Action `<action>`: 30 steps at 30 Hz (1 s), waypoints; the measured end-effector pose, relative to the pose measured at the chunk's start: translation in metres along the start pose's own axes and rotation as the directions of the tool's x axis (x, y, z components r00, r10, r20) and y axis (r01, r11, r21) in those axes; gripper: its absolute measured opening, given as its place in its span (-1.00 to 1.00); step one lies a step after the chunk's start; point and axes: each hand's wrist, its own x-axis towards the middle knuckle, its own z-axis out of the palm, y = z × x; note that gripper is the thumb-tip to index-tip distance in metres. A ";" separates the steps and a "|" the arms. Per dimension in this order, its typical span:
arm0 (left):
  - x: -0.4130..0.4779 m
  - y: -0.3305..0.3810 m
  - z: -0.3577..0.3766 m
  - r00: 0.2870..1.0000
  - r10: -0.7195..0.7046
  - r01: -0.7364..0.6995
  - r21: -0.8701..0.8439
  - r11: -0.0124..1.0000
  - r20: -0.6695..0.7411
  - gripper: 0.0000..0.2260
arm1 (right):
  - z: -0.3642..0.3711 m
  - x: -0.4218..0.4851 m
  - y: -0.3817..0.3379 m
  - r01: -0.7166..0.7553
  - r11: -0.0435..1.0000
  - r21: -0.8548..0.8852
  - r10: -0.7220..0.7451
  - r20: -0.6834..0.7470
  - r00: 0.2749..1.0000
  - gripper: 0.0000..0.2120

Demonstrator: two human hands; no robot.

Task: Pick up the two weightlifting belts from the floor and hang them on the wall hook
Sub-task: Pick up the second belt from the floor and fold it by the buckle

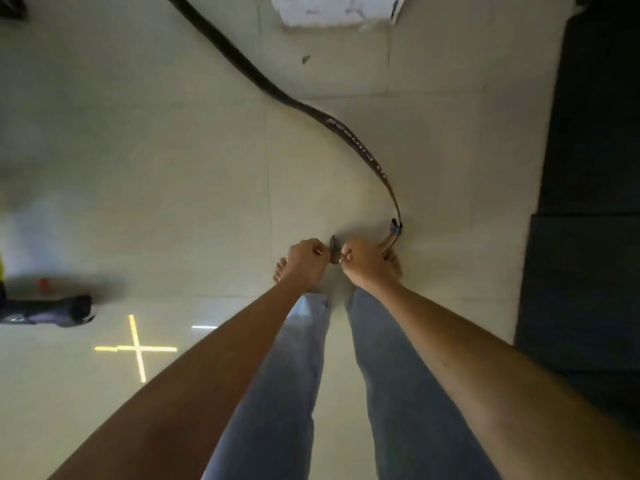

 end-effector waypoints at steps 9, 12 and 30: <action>0.199 -0.126 0.122 0.985 -0.169 0.162 0.151 0.975 0.039 -0.77 | 0.144 0.152 0.066 0.213 0.826 -0.521 -0.177 0.119 0.977 -0.67; 0.168 -0.085 0.101 0.993 -0.060 0.044 0.156 0.987 0.098 -0.87 | 0.152 0.166 0.082 0.294 0.731 -0.616 -0.269 0.136 0.953 -0.68; -0.161 0.087 -0.144 0.952 0.077 -0.264 -0.665 0.698 -0.297 -0.86 | -0.179 -0.126 -0.135 0.323 0.809 0.491 -0.210 -0.271 0.939 -0.82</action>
